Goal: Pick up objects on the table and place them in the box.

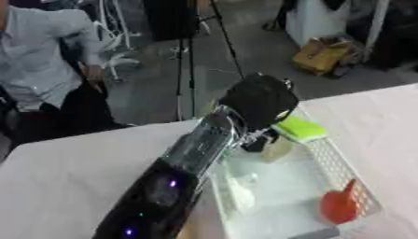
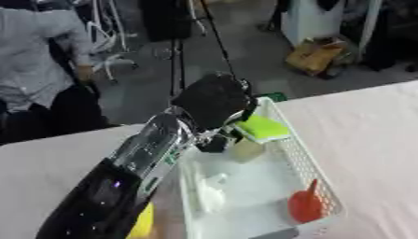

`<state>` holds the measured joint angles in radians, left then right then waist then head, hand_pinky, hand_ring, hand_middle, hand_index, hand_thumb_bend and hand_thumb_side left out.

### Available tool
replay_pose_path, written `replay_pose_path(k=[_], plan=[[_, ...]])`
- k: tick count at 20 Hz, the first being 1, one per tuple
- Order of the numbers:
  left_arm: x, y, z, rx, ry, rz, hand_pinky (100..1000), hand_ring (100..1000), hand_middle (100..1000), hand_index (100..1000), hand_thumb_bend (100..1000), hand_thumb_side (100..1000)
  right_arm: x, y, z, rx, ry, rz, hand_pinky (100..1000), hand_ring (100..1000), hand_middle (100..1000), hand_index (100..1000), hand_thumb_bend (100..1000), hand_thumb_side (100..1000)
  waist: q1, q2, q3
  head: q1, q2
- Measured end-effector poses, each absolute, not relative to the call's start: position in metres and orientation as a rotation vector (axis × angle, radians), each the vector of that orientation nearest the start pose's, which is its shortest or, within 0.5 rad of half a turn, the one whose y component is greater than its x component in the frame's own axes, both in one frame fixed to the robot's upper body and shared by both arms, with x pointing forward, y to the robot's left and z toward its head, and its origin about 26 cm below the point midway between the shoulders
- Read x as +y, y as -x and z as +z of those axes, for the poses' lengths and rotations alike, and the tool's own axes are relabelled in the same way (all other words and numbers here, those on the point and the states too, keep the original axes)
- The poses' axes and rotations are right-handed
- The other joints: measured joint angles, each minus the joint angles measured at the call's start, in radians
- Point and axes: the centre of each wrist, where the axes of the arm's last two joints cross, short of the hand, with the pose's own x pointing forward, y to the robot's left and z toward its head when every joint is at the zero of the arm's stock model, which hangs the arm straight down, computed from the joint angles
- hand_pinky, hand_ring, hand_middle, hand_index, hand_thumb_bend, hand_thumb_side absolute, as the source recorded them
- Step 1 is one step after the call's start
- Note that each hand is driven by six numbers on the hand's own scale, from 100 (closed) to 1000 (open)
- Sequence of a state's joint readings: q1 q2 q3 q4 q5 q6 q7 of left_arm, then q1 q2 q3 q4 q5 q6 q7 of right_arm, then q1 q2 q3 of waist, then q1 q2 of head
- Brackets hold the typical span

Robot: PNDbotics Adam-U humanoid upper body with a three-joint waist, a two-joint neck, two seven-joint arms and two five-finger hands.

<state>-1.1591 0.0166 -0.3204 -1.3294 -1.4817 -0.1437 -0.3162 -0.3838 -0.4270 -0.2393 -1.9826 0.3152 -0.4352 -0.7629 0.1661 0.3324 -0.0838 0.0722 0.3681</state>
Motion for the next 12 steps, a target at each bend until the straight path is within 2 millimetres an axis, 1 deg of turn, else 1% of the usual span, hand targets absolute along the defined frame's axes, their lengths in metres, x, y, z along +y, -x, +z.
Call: replay_pose_path(k=[1,2,3,4,5,6,7,9,10,11,12], plan=[[0.016,-0.3906,0.3095,2.129,1.534,1.898,100,443,493,645,475,152,-0.3248,-0.2985,0.2533,2.993,-0.961,0.439,899,865,667,749,100,1000,0.0,0.0,0.0,0.0,0.0],[0.0159,-0.3911,0.3082,2.123,1.524,1.911,100,482,524,705,470,189,-0.3247,-0.2985,0.2533,2.993,-0.961,0.439,899,865,667,749,100,1000,0.0,0.0,0.0,0.0,0.0],[0.0152,-0.3916,0.3063,2.109,1.51,1.932,100,489,530,713,468,194,-0.3247,-0.2985,0.2533,2.993,-0.961,0.439,899,865,667,749,100,1000,-0.001,0.0,0.0,0.0,0.0],[0.0147,-0.3922,0.3047,2.094,1.498,1.955,160,536,576,773,470,215,-0.3248,-0.2985,0.2533,2.992,-0.961,0.439,899,865,667,749,100,1000,-0.002,0.0,0.0,0.0,0.0],[0.0139,-0.3925,0.3036,2.076,1.487,1.976,168,542,582,777,471,218,-0.3248,-0.2985,0.2533,2.992,-0.961,0.439,899,865,667,749,100,1000,-0.002,0.0,0.0,0.0,0.0],[0.0136,-0.3931,0.3027,2.056,1.479,1.999,195,566,602,791,479,224,-0.3248,-0.2985,0.2533,2.992,-0.961,0.439,899,865,667,749,100,1000,-0.003,0.0,0.0,0.0,0.0],[0.0136,-0.3932,0.3025,2.036,1.476,2.017,284,628,649,823,532,250,-0.3248,-0.2985,0.2533,2.992,-0.961,0.439,899,865,666,749,100,1000,-0.003,0.0,0.0,0.0,0.0],[0.0134,-0.3931,0.3028,1.994,1.478,2.053,336,674,689,852,578,267,-0.3248,-0.2985,0.2533,2.992,-0.961,0.439,899,865,666,749,100,1000,-0.003,0.0,0.001,0.0,0.0],[0.0133,-0.393,0.3032,1.969,1.485,2.069,401,714,724,885,607,287,-0.3248,-0.2985,0.2533,2.992,-0.961,0.439,899,865,666,749,100,1000,-0.003,0.0,0.001,0.0,0.0],[0.0129,-0.3926,0.3043,1.941,1.493,2.083,407,717,725,886,612,290,-0.3248,-0.2985,0.2533,2.992,-0.961,0.439,899,865,666,749,100,1000,-0.003,0.0,0.001,0.0,0.0],[0.0124,-0.3922,0.306,1.908,1.503,2.1,457,734,737,894,637,342,-0.3248,-0.2985,0.2533,2.992,-0.961,0.439,899,865,666,749,100,1000,-0.003,0.0,0.001,0.001,0.0]])
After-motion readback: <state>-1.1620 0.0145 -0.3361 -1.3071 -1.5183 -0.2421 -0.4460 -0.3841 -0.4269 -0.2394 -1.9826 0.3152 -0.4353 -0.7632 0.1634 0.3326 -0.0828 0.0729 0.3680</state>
